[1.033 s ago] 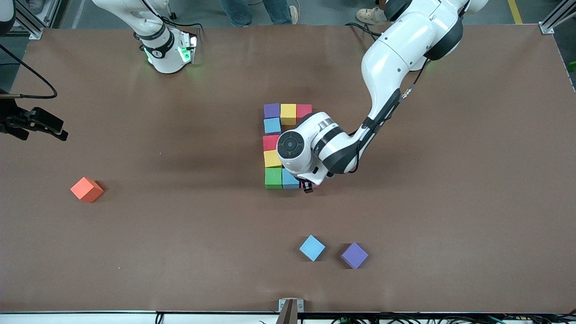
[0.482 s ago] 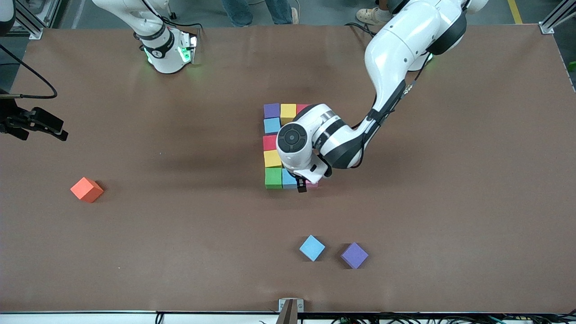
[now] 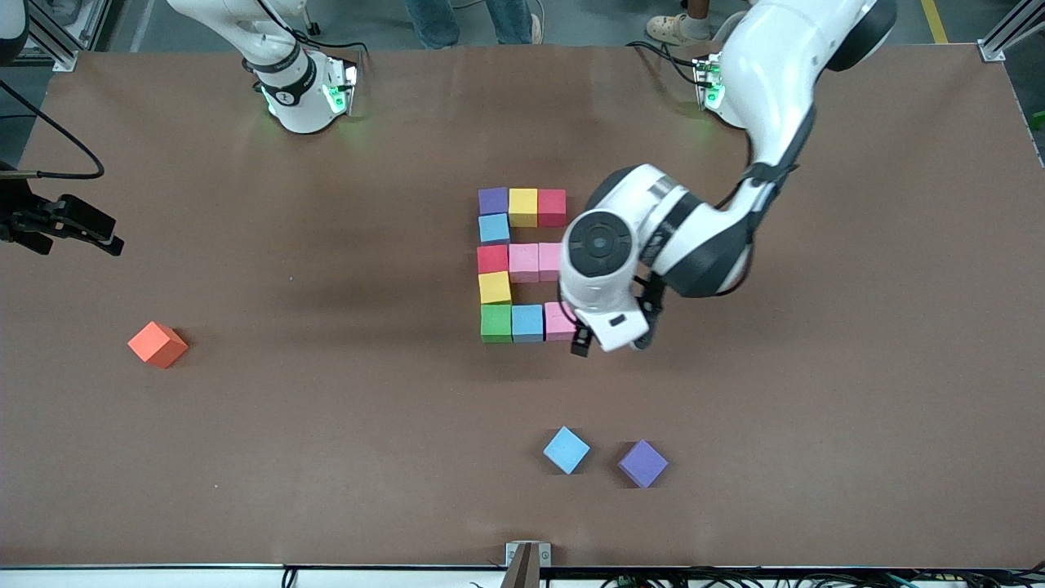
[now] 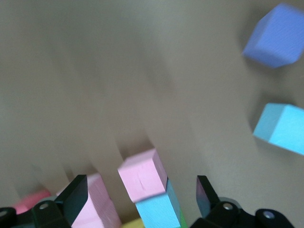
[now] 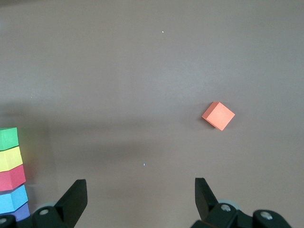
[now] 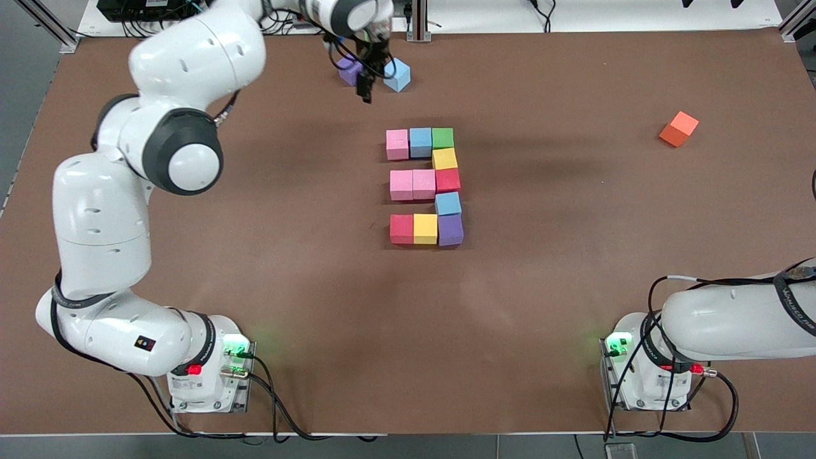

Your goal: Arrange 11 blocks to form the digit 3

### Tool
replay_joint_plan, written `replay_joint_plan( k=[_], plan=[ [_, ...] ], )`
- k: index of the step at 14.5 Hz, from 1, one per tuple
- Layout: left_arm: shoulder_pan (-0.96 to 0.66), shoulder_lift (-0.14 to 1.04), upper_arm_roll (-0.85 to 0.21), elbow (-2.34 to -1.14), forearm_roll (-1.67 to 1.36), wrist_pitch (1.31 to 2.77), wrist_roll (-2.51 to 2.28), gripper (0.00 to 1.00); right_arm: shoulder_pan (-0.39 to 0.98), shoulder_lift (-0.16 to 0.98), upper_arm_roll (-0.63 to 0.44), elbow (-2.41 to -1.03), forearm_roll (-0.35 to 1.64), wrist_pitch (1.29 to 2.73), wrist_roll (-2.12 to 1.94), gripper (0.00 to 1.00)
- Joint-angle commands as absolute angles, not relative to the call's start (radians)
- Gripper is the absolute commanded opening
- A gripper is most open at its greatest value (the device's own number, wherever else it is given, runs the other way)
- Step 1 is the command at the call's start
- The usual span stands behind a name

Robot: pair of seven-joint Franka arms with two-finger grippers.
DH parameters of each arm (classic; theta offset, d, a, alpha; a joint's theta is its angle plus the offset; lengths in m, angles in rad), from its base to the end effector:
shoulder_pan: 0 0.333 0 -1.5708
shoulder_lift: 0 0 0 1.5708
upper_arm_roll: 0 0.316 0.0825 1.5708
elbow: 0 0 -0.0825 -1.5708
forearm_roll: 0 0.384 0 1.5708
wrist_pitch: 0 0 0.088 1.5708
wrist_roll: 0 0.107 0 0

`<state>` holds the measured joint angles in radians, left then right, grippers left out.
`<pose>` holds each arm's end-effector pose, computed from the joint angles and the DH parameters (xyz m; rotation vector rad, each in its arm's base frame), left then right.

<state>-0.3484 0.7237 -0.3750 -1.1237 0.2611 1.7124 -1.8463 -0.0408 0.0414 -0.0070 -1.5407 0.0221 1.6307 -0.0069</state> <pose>0.6151 -0.4038 0.3931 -2.5604 -1.6589 0.0285 0.5730 -0.0251 0.6209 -3.1195 0.0650 -0.0767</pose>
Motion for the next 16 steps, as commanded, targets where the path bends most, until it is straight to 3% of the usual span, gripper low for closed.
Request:
replay_joint_plan(
  k=[1, 9, 16],
  plan=[
    [-0.244, 0.641, -0.376, -1.161, 0.236, 1.692, -1.607, 1.0, -0.044, 0.018, -0.005, -1.568, 0.017, 1.646, 0.0, 1.0],
    [-0.002, 0.522, -0.374, -1.181, 0.2, 1.671, -0.996, 1.0, -0.043, 0.002, -0.005, -1.634, 0.006, 1.695, -0.009, 1.0],
    [0.141, 0.362, -0.374, -1.291, 0.124, 1.671, -0.514, 1.0, -0.04, -0.002, -0.003, -1.634, -0.026, 1.712, -0.011, 1.0]
  ],
)
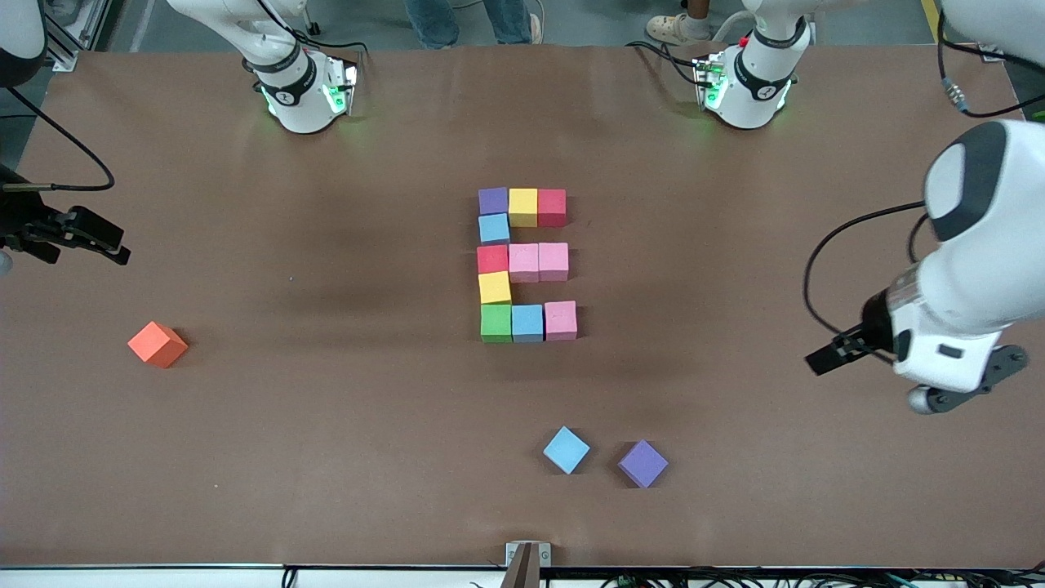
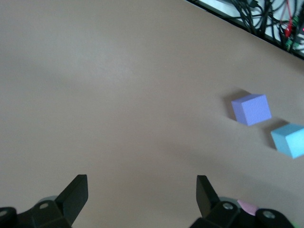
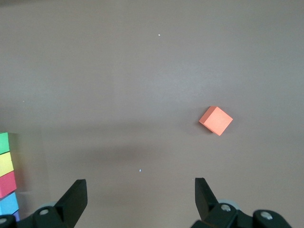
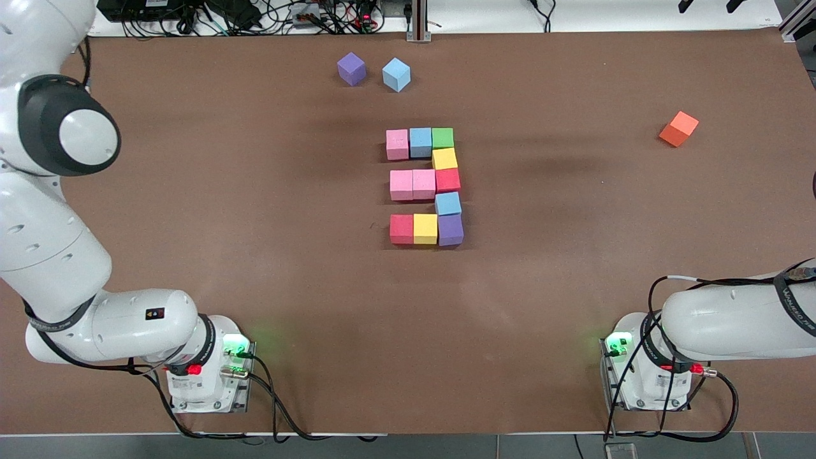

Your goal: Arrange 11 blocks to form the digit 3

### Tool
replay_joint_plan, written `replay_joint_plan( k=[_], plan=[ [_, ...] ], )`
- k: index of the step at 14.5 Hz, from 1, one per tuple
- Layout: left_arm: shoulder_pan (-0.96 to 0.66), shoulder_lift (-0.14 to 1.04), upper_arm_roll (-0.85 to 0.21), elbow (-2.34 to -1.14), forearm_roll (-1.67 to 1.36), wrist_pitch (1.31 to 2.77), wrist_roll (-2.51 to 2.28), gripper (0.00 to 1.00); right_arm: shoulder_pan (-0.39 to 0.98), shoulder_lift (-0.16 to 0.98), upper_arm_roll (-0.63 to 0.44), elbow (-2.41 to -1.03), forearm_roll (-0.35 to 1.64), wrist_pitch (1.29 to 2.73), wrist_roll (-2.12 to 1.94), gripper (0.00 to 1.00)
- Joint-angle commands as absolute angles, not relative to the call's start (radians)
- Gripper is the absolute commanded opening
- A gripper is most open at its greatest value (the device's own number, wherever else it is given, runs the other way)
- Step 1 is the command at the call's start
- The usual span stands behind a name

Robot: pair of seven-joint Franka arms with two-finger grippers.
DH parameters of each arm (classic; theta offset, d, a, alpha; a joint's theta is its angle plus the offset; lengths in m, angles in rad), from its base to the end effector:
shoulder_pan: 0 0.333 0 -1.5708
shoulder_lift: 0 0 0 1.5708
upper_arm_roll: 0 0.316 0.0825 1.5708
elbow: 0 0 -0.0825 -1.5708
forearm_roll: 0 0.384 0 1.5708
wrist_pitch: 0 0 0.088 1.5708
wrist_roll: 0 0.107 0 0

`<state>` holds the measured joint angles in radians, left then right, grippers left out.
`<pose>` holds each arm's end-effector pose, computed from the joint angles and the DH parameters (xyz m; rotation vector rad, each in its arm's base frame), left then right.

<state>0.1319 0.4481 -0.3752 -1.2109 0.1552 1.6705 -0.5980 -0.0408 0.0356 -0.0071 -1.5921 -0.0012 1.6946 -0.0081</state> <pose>0.6799 -0.0948 0.5394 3.0652 0.5887 0.0542 0.5761 -0.0277 0.6055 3.1359 -0.0622 0.1049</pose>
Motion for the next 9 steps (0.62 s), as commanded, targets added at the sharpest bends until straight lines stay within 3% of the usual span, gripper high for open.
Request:
replay_joint_plan(
  k=[1, 7, 9],
  plan=[
    [0.12, 0.336, -0.359, -1.319, 0.123, 1.671, -0.496, 1.0, -0.041, 0.002, -0.003, -1.634, -0.026, 1.71, -0.011, 1.0],
    [-0.041, 0.148, -0.106, -1.449, 0.017, 1.678, -0.341, 1.0, -0.041, -0.002, -0.003, -1.631, -0.026, 1.703, -0.011, 1.0],
    [-0.06, 0.092, -0.089, -1.509, 0.018, 1.693, -0.337, 1.0, -0.043, -0.002, -0.003, -1.631, -0.025, 1.703, -0.011, 1.0]
  ],
)
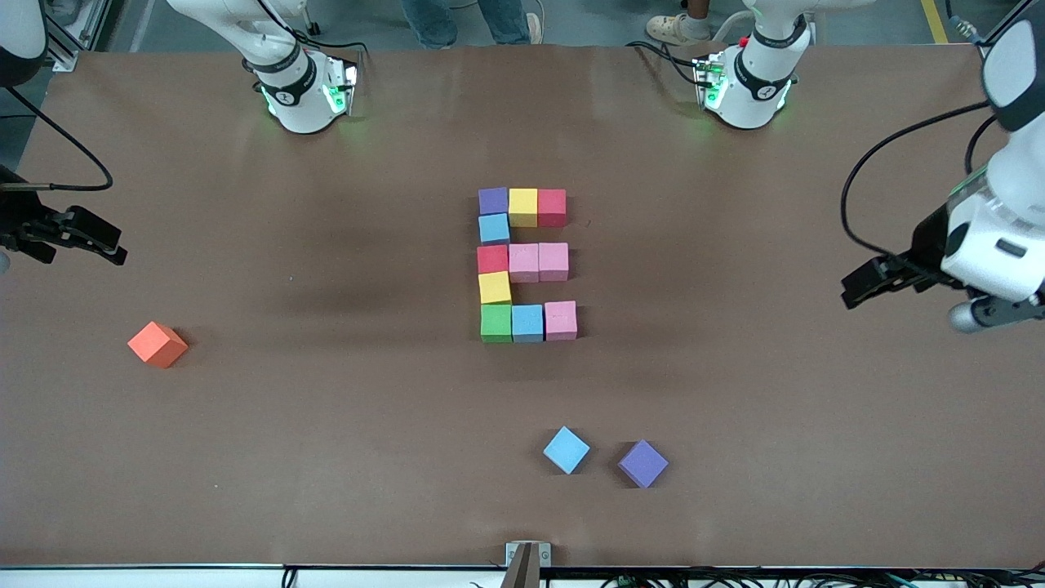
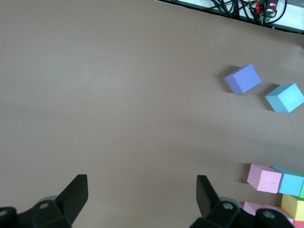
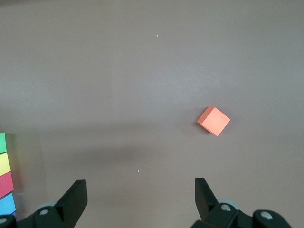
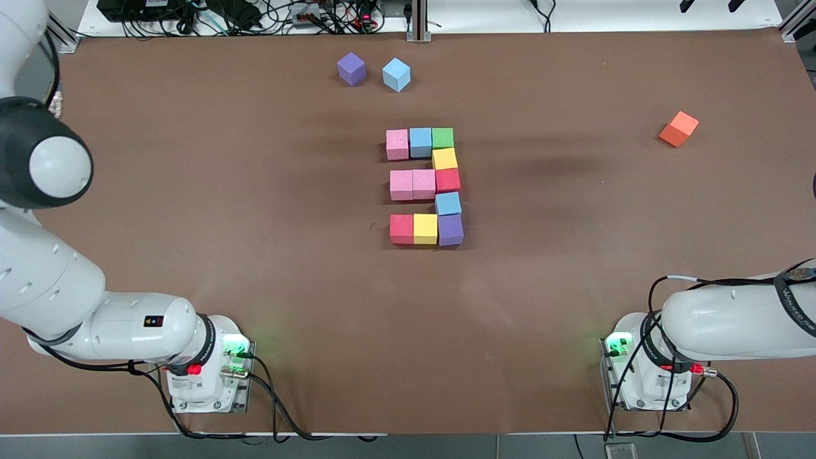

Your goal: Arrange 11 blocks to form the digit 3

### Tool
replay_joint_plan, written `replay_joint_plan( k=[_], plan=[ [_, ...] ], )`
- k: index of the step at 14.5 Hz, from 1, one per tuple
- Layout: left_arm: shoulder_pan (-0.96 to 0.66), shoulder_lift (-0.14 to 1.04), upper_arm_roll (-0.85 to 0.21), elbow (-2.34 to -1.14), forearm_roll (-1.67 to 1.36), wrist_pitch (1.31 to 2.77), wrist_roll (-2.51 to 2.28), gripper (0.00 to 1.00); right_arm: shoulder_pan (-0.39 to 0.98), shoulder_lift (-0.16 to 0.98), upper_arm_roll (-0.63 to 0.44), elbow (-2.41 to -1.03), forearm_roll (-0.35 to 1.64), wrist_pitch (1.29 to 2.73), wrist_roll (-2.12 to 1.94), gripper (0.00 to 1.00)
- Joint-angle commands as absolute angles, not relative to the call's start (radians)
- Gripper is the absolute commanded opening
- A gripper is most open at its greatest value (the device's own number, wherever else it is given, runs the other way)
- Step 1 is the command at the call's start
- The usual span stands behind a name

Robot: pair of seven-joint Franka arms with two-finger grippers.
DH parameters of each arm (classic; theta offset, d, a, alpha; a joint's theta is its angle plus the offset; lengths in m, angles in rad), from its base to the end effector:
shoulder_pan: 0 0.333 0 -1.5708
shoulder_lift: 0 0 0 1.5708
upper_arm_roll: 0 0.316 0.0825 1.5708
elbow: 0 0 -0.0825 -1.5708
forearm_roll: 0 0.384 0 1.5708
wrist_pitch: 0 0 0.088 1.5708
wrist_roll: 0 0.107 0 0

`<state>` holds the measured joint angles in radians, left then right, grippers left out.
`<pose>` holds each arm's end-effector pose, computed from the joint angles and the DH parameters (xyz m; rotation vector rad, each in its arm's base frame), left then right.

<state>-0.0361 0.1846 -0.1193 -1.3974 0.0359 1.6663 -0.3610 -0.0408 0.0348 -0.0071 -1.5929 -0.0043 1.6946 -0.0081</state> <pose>0.6145 -0.0854 0.6082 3.1138 0.3229 0.1352 0.5758 -0.0279 0.6056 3.1328 -0.0617 0.1046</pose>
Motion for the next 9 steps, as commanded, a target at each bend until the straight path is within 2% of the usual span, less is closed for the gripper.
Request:
replay_joint_plan(
  k=[1, 6, 9],
  plan=[
    [-0.055, 0.063, -0.094, -1.535, 0.031, 1.694, -0.337, 1.0, -0.044, 0.002, -0.003, -1.631, -0.022, 1.703, -0.011, 1.0],
    [-0.049, 0.054, -0.1, -1.488, 0.037, 1.646, -0.319, 1.0, -0.046, 0.002, -0.005, -1.631, -0.017, 1.703, -0.011, 1.0],
    [-0.048, -0.023, -0.1, -1.566, 0.031, 1.647, -0.189, 1.0, -0.044, -0.002, -0.005, -1.631, -0.017, 1.706, -0.011, 1.0]
  ],
)
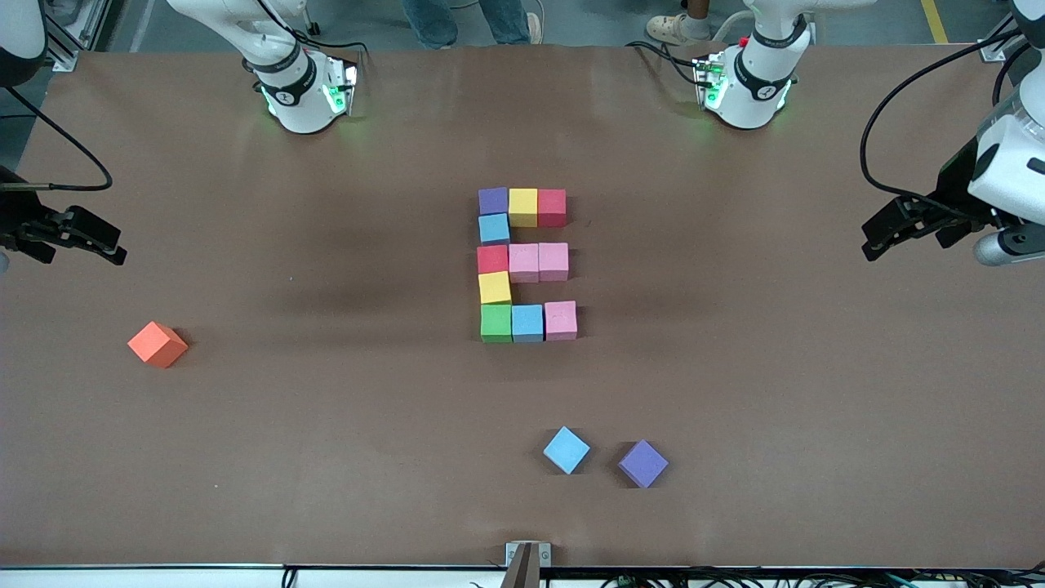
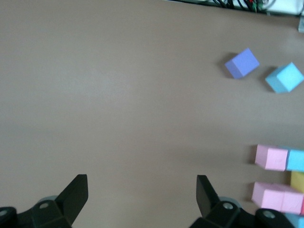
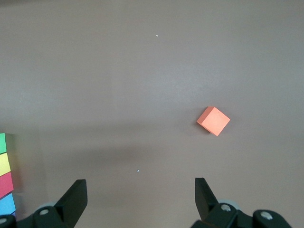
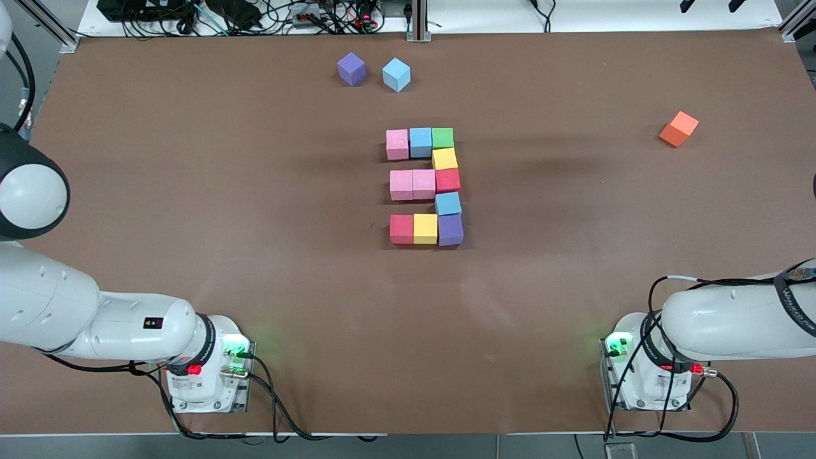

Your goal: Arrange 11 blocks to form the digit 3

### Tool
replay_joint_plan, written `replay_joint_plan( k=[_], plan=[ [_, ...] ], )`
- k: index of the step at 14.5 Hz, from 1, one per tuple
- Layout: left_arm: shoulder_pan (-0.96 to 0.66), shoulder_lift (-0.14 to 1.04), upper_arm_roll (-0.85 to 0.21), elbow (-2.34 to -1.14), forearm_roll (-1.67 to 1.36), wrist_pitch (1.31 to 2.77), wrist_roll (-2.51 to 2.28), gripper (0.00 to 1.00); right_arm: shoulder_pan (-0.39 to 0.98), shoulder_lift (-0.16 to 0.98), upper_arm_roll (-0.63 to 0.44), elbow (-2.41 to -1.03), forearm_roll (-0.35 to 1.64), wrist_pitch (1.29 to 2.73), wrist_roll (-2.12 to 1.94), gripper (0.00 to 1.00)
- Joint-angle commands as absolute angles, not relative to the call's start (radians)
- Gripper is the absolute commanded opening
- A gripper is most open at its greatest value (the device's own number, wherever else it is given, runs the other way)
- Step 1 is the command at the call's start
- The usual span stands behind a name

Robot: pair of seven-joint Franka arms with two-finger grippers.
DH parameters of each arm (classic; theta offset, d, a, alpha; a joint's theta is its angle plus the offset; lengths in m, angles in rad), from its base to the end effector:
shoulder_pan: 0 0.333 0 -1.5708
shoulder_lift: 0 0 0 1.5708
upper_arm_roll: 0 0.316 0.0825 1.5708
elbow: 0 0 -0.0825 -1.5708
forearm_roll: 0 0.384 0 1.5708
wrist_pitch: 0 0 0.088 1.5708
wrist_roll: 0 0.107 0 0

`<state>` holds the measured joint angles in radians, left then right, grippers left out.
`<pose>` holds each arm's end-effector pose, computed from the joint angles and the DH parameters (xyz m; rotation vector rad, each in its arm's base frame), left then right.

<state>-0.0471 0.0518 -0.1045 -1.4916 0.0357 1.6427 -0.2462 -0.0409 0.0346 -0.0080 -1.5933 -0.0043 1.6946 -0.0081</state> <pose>0.5726 -0.0821 0.6397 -3.1239 -0.1473 -0.1621 0.5757 -0.0285 0.6055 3.1328 -0.0633 0.1043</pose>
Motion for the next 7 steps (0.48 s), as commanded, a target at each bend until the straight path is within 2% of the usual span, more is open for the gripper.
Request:
replay_joint_plan(
  k=[1, 4, 7],
  plan=[
    [-0.057, -0.038, -0.097, -1.586, 0.031, 1.652, -0.187, 1.0, -0.044, -0.002, -0.005, -1.631, -0.017, 1.706, -0.012, 1.0],
    [-0.055, -0.042, -0.092, -1.592, 0.031, 1.654, -0.186, 1.0, -0.044, -0.002, -0.005, -1.631, -0.017, 1.706, -0.012, 1.0],
    [-0.072, 0.012, -0.069, -1.504, 0.028, 1.611, -0.175, 1.0, -0.044, 0.002, -0.005, -1.631, -0.018, 1.706, -0.012, 1.0]
  ],
)
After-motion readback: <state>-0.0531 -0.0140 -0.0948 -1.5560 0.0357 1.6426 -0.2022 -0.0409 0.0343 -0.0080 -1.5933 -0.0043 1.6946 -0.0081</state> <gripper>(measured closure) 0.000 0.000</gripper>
